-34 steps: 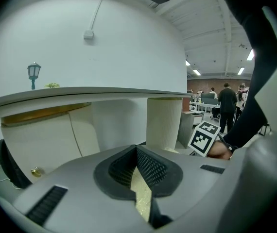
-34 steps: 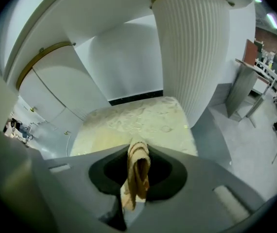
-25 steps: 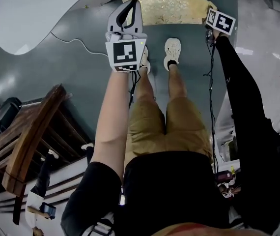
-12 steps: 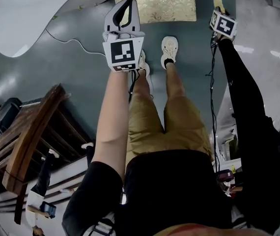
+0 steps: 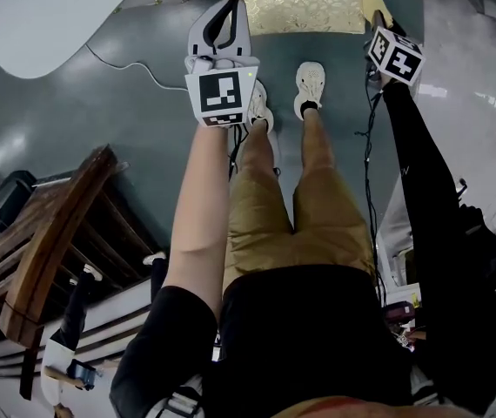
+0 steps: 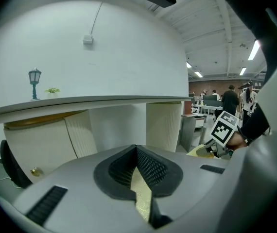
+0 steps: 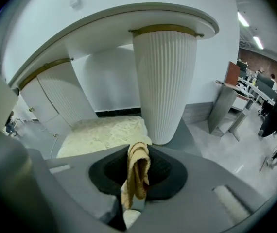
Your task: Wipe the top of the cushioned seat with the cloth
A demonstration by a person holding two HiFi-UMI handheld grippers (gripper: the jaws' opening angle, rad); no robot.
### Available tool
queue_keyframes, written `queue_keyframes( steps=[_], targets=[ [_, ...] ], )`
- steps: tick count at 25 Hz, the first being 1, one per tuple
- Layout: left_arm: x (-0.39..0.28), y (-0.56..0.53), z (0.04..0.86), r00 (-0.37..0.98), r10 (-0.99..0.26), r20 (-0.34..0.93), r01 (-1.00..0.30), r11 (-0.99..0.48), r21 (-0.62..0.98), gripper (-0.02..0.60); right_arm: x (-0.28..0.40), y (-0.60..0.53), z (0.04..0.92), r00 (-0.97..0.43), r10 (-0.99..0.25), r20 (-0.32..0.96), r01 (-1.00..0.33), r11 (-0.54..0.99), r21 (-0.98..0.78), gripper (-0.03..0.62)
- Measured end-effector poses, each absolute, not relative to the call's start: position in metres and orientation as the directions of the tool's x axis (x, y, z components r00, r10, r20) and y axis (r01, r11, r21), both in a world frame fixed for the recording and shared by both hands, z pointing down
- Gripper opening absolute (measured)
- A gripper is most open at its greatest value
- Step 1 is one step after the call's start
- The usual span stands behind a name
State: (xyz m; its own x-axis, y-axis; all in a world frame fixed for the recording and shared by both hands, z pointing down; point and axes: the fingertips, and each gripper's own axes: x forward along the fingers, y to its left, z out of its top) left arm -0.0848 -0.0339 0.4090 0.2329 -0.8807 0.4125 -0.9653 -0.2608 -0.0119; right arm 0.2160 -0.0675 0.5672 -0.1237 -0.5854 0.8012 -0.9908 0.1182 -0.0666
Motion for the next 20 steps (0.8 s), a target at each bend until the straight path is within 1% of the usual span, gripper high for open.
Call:
queue_keyframes(
  steps=[3,6,11,14,16,20],
  targets=[
    [-0.109,-0.022,0.406,0.222,-0.883,0.414,-0.968,-0.249,-0.014,0.006,0.156,-0.053,0.563,-0.220,-0.581,0.784,-0.974,0.176,-0.143,0.057],
    [-0.133,-0.013,0.408,0.206,-0.885,0.417,-0.972,-0.234,-0.015,0.006,0.089,-0.034,0.562,-0.330,-0.548,0.769,-0.941,0.254,-0.223,0.057],
    [-0.171,0.002,0.408,0.181,-0.890,0.419,-0.978,-0.206,-0.016,0.006,-0.029,0.006,0.553,-0.533,-0.444,0.720,-0.840,0.380,-0.388,0.057],
    [-0.182,0.006,0.412,0.170,-0.889,0.425,-0.981,-0.194,-0.013,0.006,-0.080,0.021,0.556,-0.625,-0.371,0.687,-0.773,0.415,-0.480,0.057],
    [-0.187,0.010,0.416,0.166,-0.887,0.432,-0.982,-0.189,-0.011,0.006,-0.098,0.024,0.571,-0.627,-0.340,0.701,-0.771,0.401,-0.495,0.057],
    [-0.190,0.015,0.424,0.172,-0.880,0.442,-0.981,-0.195,-0.007,0.006,-0.093,0.014,0.609,-0.519,-0.326,0.790,-0.846,0.328,-0.420,0.057]
  ],
)
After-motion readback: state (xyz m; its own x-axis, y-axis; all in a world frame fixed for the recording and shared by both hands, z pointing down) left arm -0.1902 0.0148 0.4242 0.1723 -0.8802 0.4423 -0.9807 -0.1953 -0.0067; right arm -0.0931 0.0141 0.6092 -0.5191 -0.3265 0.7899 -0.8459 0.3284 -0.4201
